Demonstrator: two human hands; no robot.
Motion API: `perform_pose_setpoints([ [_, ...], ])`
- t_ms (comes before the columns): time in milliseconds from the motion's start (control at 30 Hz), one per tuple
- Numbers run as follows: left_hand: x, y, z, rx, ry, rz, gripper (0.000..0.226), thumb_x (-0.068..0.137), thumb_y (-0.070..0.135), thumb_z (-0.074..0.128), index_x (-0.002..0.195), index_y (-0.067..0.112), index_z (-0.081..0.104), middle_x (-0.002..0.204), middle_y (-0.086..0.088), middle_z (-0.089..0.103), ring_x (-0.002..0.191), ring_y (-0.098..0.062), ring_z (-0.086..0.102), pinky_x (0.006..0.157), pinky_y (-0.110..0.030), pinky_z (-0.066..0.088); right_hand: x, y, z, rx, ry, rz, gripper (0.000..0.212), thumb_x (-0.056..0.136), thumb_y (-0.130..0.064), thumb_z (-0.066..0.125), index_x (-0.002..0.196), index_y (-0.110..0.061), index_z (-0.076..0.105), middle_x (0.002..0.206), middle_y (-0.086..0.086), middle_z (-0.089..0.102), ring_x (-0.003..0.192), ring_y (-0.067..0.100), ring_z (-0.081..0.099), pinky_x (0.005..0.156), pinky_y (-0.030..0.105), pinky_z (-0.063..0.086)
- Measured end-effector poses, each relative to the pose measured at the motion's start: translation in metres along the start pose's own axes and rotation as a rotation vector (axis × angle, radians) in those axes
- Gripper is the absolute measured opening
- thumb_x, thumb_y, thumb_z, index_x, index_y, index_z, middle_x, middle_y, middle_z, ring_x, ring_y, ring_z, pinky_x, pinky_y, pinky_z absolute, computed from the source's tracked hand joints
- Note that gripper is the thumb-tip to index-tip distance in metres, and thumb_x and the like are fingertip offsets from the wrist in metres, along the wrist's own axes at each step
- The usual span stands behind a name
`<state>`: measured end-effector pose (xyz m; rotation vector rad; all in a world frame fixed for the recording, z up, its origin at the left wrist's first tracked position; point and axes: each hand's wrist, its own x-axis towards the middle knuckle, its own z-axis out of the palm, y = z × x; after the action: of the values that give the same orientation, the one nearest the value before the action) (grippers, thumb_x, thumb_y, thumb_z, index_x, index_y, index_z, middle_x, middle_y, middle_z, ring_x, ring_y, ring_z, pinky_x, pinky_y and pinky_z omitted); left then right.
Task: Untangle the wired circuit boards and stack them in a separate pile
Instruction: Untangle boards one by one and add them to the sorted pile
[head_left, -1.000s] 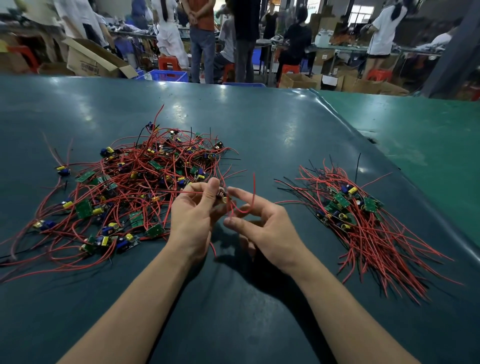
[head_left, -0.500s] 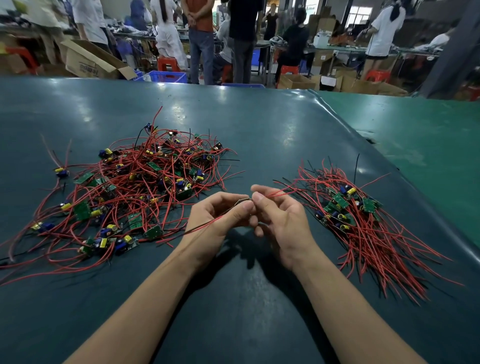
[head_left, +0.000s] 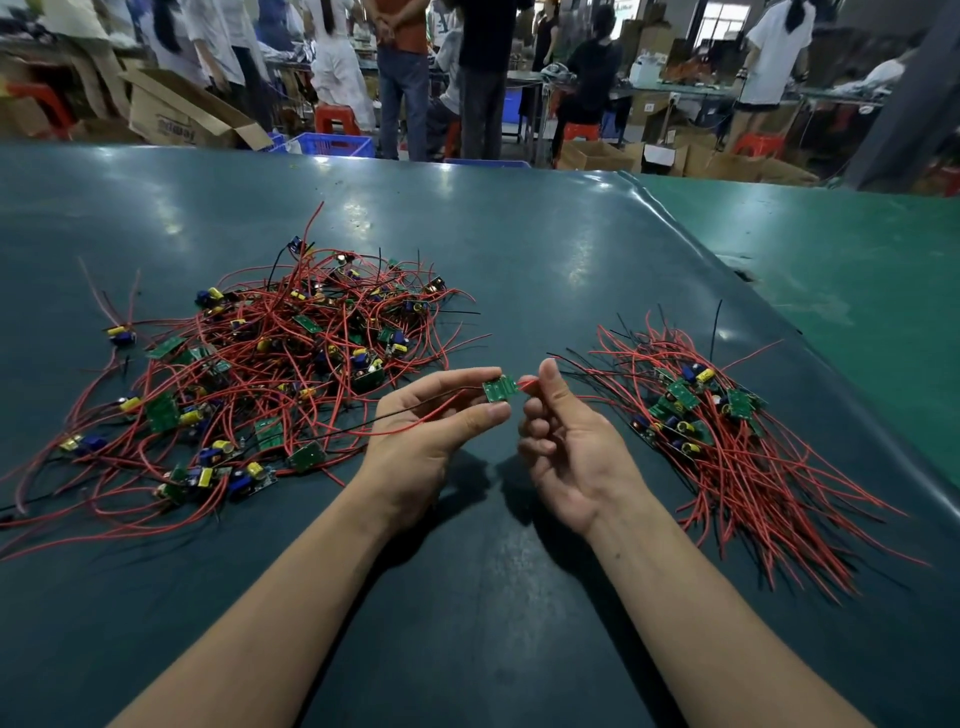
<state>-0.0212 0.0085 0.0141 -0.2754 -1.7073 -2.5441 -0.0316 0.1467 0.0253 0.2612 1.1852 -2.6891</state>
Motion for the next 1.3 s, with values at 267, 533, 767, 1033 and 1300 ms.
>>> perform_pose_setpoints([
  [267,-0.004,0.002,0.006,0.215,0.033,0.109,0.030,0.067,0.001,0.079,0.096,0.006,0.072,0.086,0.000,0.076,0.081,-0.010,0.071,0.076,-0.018,0.053,-0.001,0.002,0.001,-0.313,0.059,-0.223,0.023,0.086,-0.017,0.073,0.063,-0.015,0.067,0.053,-0.001,0.057,0.038,0.008,0.041,0.035,0.016,0.029],
  [533,-0.005,0.004,0.008,0.309,0.114,0.176,0.022,0.072,-0.005,0.079,0.088,0.010,0.074,0.071,0.010,0.073,0.067,0.002,0.065,0.066,-0.010,0.048,0.004,-0.003,-0.004,-0.473,0.084,-0.413,0.013,0.090,-0.015,0.069,0.078,-0.012,0.074,0.063,-0.002,0.063,0.040,0.008,0.040,0.038,0.017,0.030],
  [767,-0.004,0.004,0.008,0.336,0.130,0.177,0.022,0.072,-0.006,0.079,0.087,0.010,0.074,0.071,0.008,0.073,0.067,0.000,0.065,0.065,-0.011,0.049,0.018,-0.006,-0.014,-0.672,0.242,-0.532,0.029,0.096,-0.017,0.060,0.070,-0.021,0.073,0.064,-0.006,0.069,0.050,0.001,0.049,0.062,0.026,0.041],
  [1033,-0.005,0.005,0.004,0.375,0.153,0.175,0.020,0.072,-0.001,0.081,0.086,0.012,0.076,0.072,0.006,0.073,0.068,-0.001,0.065,0.065,-0.012,0.049,0.020,-0.012,-0.018,-0.424,0.289,-0.423,0.021,0.100,-0.011,0.051,0.088,-0.009,0.068,0.071,0.001,0.069,0.038,0.007,0.042,0.037,0.017,0.030],
  [1300,-0.007,0.007,0.006,0.397,0.094,0.134,0.018,0.072,-0.002,0.081,0.087,0.007,0.075,0.068,0.009,0.072,0.065,0.001,0.063,0.063,-0.010,0.047,0.017,-0.017,-0.018,-0.198,0.218,-0.360,0.021,0.100,-0.008,0.050,0.089,-0.008,0.067,0.052,-0.003,0.061,0.028,0.005,0.031,0.035,0.011,0.021],
])
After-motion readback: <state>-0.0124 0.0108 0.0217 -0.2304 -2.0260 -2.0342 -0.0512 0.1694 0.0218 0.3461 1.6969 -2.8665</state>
